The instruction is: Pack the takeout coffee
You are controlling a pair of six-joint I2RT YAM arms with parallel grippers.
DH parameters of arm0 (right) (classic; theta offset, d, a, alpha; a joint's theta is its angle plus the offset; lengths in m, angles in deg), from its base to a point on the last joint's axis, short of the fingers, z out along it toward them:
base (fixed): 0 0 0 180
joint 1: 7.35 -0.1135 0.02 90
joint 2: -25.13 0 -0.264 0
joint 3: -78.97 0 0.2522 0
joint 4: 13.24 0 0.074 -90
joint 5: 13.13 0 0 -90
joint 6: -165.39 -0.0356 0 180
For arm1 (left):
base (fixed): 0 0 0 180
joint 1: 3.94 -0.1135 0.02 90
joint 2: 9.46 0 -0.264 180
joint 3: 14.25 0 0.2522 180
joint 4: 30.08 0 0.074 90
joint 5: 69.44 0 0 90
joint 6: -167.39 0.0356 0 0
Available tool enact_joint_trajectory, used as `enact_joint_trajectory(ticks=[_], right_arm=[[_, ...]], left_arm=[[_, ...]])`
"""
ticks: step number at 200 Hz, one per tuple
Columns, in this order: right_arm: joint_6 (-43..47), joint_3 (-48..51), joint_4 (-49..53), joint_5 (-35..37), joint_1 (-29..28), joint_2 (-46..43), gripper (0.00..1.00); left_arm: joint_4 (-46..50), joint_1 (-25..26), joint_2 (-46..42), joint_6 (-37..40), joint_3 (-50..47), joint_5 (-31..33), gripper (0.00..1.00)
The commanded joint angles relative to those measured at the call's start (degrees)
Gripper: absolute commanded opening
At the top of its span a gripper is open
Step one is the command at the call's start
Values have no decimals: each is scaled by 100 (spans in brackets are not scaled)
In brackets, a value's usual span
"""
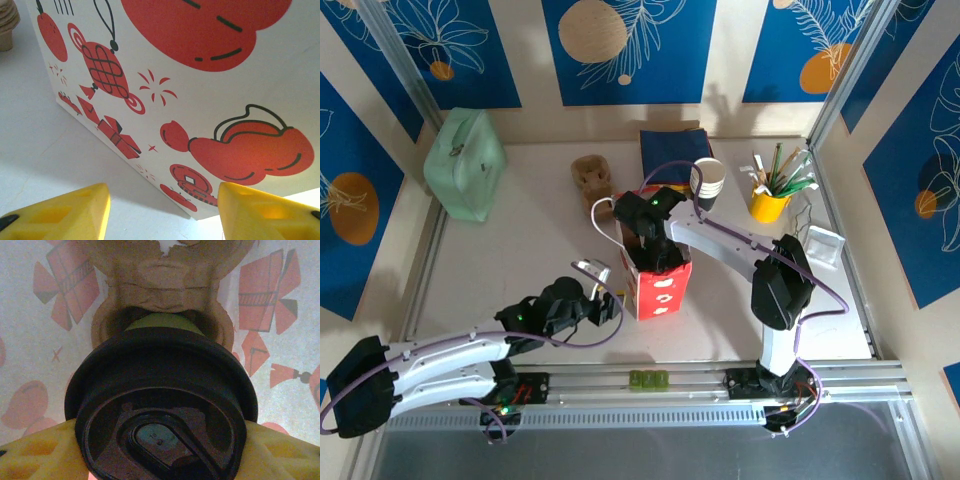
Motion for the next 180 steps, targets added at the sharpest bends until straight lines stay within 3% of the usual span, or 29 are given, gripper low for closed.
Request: enact_joint_trajectory(ticks=[1,119,180], right_arm=[[-64,222,-162,-180,-18,399,62],[-67,74,-75,-145,-61,381,62],[-56,-268,221,-25,-140,285,70]], left_arm=[[111,60,-107,-31,-73,112,59],[208,60,-261,-57,-128,149,59],[129,58,-256,-79,-198,180,59]])
